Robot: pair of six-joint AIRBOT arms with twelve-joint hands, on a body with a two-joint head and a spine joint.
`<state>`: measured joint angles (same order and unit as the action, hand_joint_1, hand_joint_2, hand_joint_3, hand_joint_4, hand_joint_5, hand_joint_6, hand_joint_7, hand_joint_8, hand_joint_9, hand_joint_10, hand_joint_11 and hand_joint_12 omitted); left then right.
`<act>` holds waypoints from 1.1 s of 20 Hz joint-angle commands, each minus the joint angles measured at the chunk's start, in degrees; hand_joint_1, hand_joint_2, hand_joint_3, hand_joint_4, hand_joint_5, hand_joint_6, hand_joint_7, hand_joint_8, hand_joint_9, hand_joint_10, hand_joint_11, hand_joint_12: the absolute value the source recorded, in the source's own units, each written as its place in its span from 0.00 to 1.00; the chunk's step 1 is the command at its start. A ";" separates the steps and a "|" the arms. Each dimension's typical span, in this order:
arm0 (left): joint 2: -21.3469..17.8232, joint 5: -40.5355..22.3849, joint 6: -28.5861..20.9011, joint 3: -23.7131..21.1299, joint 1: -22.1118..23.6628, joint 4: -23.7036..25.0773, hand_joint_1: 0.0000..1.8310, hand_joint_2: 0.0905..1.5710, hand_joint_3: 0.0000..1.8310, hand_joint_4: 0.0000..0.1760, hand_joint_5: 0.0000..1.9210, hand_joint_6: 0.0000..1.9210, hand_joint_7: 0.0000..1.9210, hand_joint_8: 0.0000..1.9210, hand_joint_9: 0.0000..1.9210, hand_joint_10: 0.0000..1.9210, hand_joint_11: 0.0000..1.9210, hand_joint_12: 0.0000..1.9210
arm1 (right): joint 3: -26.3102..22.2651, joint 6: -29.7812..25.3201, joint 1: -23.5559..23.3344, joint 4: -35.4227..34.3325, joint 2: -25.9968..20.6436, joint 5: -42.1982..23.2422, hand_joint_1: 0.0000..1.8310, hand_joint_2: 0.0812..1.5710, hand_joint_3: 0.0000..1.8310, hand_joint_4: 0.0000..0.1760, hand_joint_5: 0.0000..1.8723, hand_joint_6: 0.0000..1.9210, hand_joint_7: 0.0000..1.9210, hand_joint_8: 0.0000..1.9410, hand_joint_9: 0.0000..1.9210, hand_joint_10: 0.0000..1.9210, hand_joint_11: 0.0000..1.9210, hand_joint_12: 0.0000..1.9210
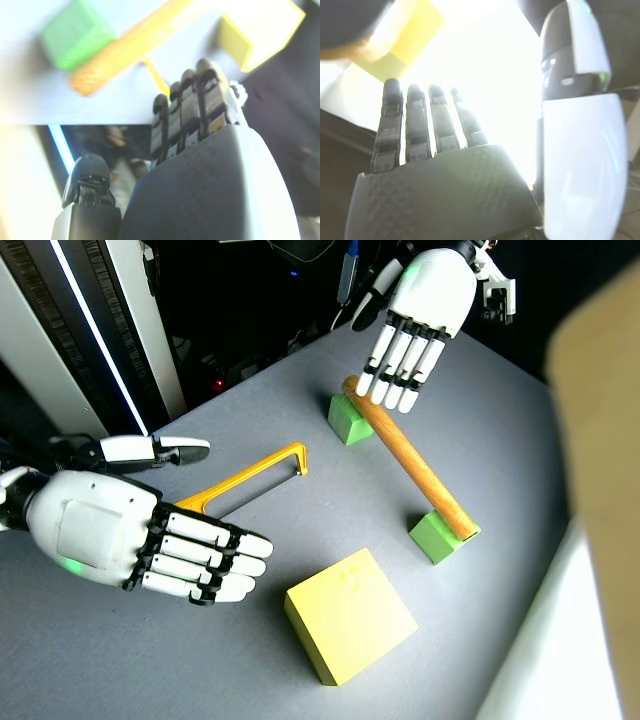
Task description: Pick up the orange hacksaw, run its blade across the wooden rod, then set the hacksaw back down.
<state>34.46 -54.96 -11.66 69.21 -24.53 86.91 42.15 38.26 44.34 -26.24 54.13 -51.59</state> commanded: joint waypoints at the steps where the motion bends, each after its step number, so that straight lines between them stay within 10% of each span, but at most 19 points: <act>1: 0.29 -0.92 0.08 -0.03 0.33 -6.36 0.04 0.79 0.00 0.00 0.09 0.00 0.07 0.00 0.06 0.00 0.00 0.14 | -0.58 0.25 -1.49 2.26 -0.61 -6.50 0.32 0.56 0.00 0.00 0.00 0.00 0.00 0.00 0.00 0.00 0.00 0.18; 5: 2.98 2.37 0.09 -0.79 -1.50 -16.41 0.03 0.79 0.00 0.00 0.10 0.00 0.08 0.00 0.07 0.00 0.00 0.15 | -0.88 3.73 -6.96 3.53 -2.61 -2.65 0.32 0.59 0.01 0.00 0.05 0.01 0.06 0.01 0.06 0.02 0.00 0.31; 8: 5.13 2.37 1.82 -0.58 -2.11 -20.70 0.03 0.79 0.00 0.00 0.12 0.00 0.11 0.00 0.11 0.01 0.00 0.24 | 2.33 3.01 -10.31 14.52 -3.83 -1.49 0.30 0.63 0.00 0.00 0.18 0.01 0.26 0.02 0.31 0.06 0.13 0.65; 10: 6.43 1.72 4.26 0.38 -3.47 -24.12 0.08 0.78 0.00 0.00 0.23 0.01 0.21 0.01 0.17 0.01 0.00 0.42 | 7.63 -4.14 -14.09 30.27 -3.54 0.53 0.30 0.64 0.00 0.00 0.39 0.01 0.45 0.07 0.37 0.49 0.33 0.87; 12: 8.18 1.18 7.71 1.87 -4.14 -29.13 0.15 0.78 0.00 0.00 0.40 0.04 0.41 0.04 0.40 0.11 0.17 0.63 | 12.00 -11.35 -18.44 45.11 -3.18 1.05 0.34 0.66 0.00 0.00 0.45 0.36 0.38 0.72 0.40 0.91 0.45 0.99; 15: 9.22 -1.77 7.95 2.93 -4.04 -31.96 0.19 0.80 0.00 0.00 0.50 0.39 0.49 0.47 0.43 0.67 0.36 0.87 | 13.36 -7.40 -20.87 51.51 -3.23 -2.95 0.36 0.65 0.00 0.00 0.34 0.86 0.38 0.99 0.49 1.00 0.55 1.00; 17: 10.75 -3.02 7.94 4.79 -3.78 -33.49 0.22 0.83 0.00 0.00 0.41 0.87 0.46 0.93 0.48 0.96 0.46 0.99 | 14.04 -8.39 -21.29 57.05 -3.98 -5.20 0.35 0.63 0.00 0.00 0.42 0.99 0.50 1.00 0.62 1.00 0.71 1.00; 22: 11.30 -5.96 7.92 5.80 -3.61 -34.40 0.22 0.80 0.00 0.00 0.56 1.00 0.58 1.00 0.63 1.00 0.68 1.00 | 15.53 -10.95 -21.28 63.58 -4.85 -9.37 0.25 0.68 0.00 0.00 0.63 1.00 0.67 1.00 0.73 1.00 0.83 1.00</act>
<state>46.15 -55.90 -3.51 75.02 -28.75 56.05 57.87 27.20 23.75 40.51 49.54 -54.19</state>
